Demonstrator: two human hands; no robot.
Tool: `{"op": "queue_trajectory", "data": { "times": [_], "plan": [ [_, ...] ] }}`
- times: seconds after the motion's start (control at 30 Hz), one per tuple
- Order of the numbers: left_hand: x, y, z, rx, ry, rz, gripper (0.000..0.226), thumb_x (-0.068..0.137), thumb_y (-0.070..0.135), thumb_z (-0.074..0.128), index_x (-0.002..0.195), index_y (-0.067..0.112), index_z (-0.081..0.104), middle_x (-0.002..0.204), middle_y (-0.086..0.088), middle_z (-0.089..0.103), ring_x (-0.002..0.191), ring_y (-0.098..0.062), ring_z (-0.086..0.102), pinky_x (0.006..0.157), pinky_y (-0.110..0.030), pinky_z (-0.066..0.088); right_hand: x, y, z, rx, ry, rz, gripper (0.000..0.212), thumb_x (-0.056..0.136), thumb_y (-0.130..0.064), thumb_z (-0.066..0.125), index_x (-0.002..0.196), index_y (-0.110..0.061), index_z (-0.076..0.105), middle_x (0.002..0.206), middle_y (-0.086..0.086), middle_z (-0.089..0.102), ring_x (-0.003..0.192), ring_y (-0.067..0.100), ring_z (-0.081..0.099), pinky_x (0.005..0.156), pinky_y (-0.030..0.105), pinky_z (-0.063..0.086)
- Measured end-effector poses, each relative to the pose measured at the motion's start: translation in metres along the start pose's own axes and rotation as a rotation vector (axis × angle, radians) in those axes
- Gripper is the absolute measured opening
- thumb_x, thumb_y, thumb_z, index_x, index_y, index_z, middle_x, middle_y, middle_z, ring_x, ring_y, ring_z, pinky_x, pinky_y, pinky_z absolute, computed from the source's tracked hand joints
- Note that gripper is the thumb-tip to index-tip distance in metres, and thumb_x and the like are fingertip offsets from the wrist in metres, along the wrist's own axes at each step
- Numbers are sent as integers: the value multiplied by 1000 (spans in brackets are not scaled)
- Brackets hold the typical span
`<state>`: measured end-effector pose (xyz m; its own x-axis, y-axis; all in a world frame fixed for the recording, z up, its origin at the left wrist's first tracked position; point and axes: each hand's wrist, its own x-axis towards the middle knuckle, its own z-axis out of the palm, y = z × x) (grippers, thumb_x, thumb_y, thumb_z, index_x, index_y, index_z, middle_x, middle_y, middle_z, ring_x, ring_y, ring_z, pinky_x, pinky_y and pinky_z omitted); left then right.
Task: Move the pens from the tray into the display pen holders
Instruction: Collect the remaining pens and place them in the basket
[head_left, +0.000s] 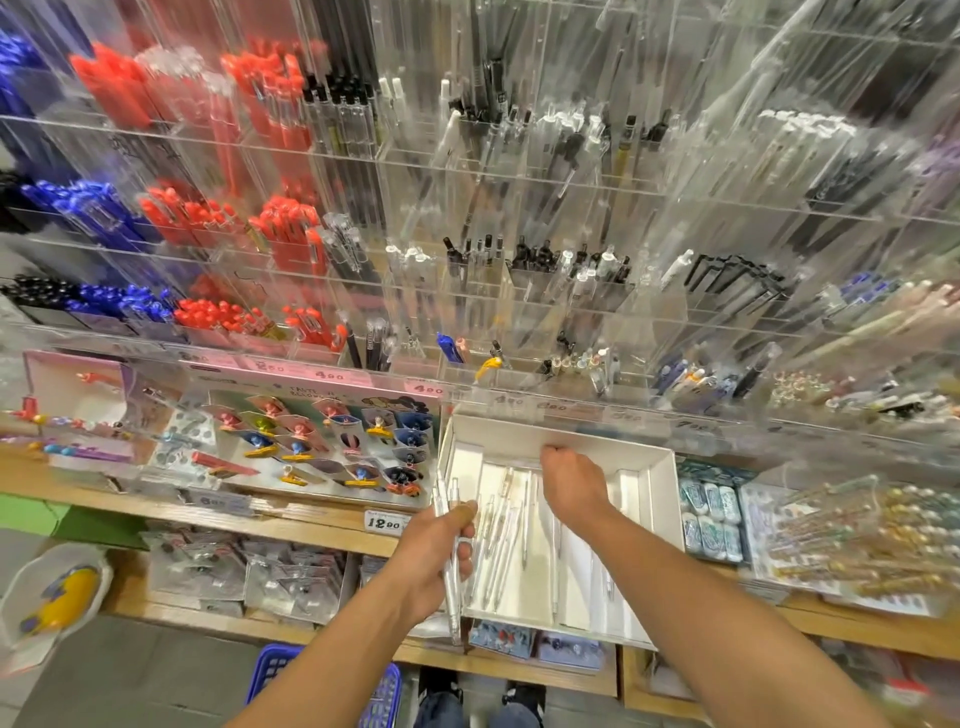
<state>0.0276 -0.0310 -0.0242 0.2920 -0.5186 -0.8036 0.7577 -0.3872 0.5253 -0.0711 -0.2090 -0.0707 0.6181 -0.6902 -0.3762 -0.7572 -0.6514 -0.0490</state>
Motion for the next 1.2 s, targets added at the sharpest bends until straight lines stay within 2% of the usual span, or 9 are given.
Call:
{"op": "queue_trajectory", "data": {
  "times": [0.3,0.37,0.43,0.57,0.67,0.77,0.87,0.97,1.2],
  "plan": [
    [1,0,0,19,11,15,13,94,17,65,99,7,58,72,-3,54,52,-11,44,48,-26,38,-6,6,15,-131,-149,-65,26,89,0,50,113,-7,58,112,11,59,103,29,63,79,35,50],
    [1,-2,0,25,17,14,15,94,18,65,100,6,58,74,-3,55,54,-12,45,50,-27,38,-16,9,6,71,-284,-12,7,92,-13,55,91,-9,61,92,9,62,87,26,64,66,29,48],
    [0,-4,3,29,23,15,17,93,19,67,100,6,60,78,-4,55,56,-13,46,50,-28,39,-35,10,0,431,-426,86,18,92,-21,60,76,-11,58,72,5,60,63,18,60,55,23,47],
    [-3,-6,13,66,56,53,38,87,25,74,114,2,62,93,-6,58,61,-14,47,49,-28,42,-89,-2,-8,1028,-468,50,19,88,-24,70,98,-11,60,64,5,67,54,13,62,52,24,48],
    [-4,-6,18,61,41,69,63,82,30,80,131,0,54,104,-13,63,72,-18,53,60,-34,49,-118,-19,-13,1161,-467,-54,23,86,-30,72,103,-21,60,65,2,70,56,13,65,53,23,50],
    [-4,-6,22,88,26,69,50,85,29,76,119,-2,56,102,-14,63,92,-26,60,82,-43,53,-128,-22,-17,1138,-480,-66,23,84,-40,71,98,-24,65,69,2,72,57,11,67,53,21,51],
    [-1,-5,22,93,0,49,16,92,16,67,99,4,58,77,-5,56,63,-17,55,59,-32,49,-107,1,-15,1109,-350,110,18,92,-32,62,91,-16,68,72,3,73,58,15,67,53,27,54],
    [3,-7,21,57,-10,3,6,95,9,59,89,8,58,63,-1,47,48,-12,42,44,-26,40,-73,32,-7,629,-119,360,19,95,-12,49,84,-6,64,85,9,70,72,23,66,62,32,54],
    [3,-7,23,49,-11,-33,5,95,10,59,92,7,60,61,0,49,47,-10,42,43,-24,38,-41,45,21,94,-210,356,31,85,8,47,104,-8,65,107,8,68,99,25,66,70,29,48]
  ]
}}
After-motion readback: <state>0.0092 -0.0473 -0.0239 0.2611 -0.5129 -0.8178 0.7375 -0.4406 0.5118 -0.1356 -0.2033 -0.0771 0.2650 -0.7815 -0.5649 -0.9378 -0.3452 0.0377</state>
